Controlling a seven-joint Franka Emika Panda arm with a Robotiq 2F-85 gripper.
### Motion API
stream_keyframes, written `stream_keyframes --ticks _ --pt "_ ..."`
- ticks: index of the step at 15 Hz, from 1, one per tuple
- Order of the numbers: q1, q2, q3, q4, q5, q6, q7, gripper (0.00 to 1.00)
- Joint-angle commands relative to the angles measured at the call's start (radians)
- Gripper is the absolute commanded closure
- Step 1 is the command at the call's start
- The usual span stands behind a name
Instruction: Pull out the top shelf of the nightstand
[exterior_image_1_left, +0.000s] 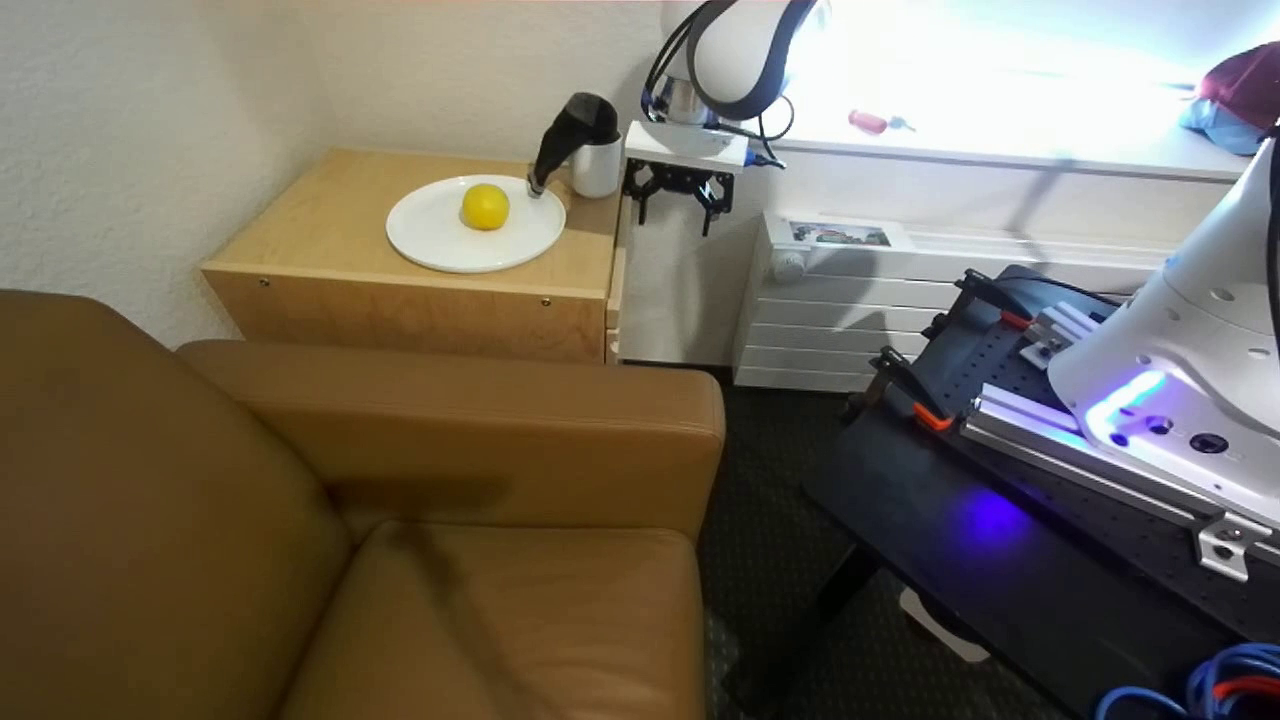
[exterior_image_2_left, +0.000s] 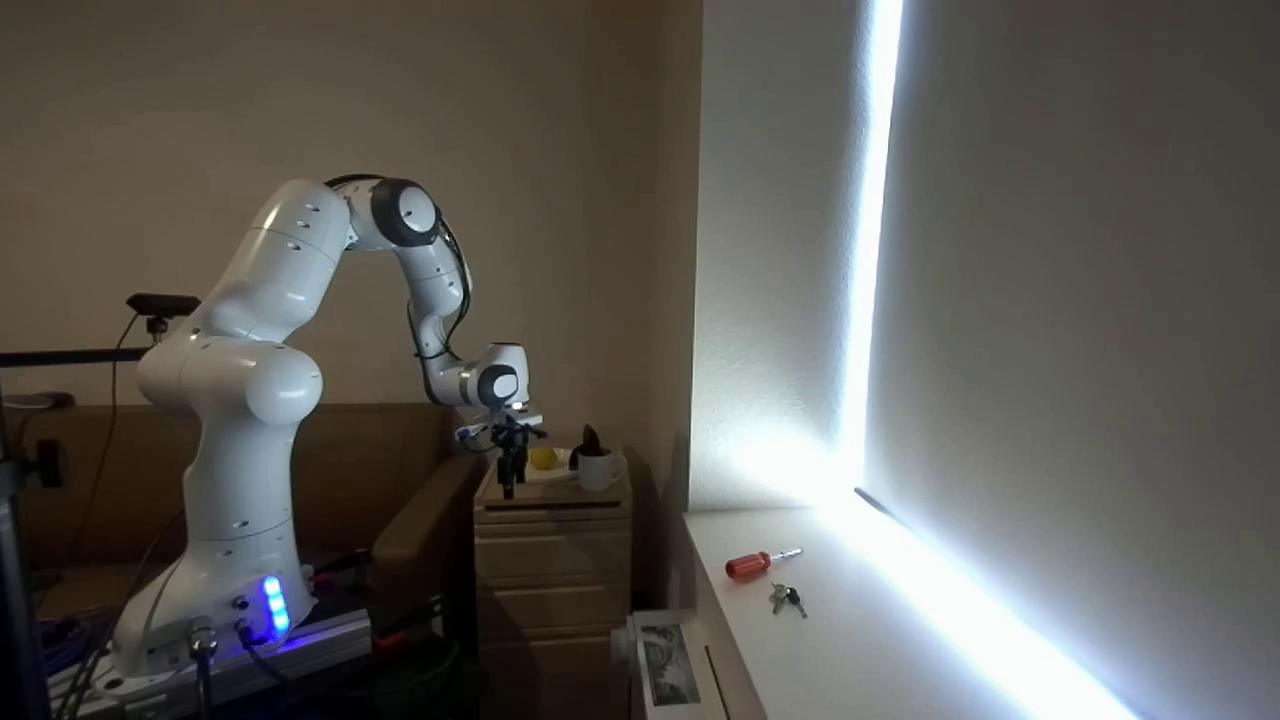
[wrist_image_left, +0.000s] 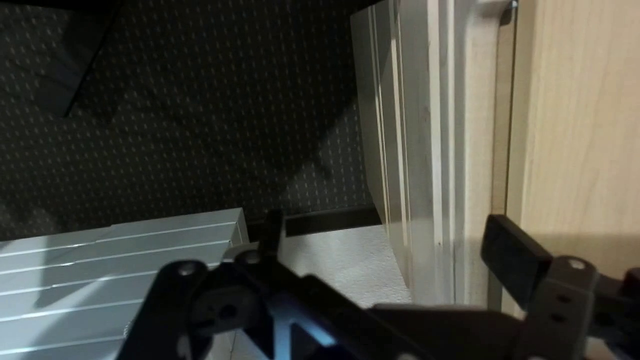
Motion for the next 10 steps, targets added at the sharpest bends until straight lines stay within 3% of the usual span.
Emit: stream_keyframes --ticks 1,3,6,10 --pt "0.014 -0.001 -0.013 0.0 0.015 -0.001 -0.011 0.0" --pt "0.008 0.015 -0.007 0.013 0.018 0.01 -0.021 0.0" --pt "0.09 0.124 -0.081 0.096 -0.068 0.063 0.035 0.0" --pt "0.152 0.247 -0.14 0.19 -0.07 0.132 0.041 0.0"
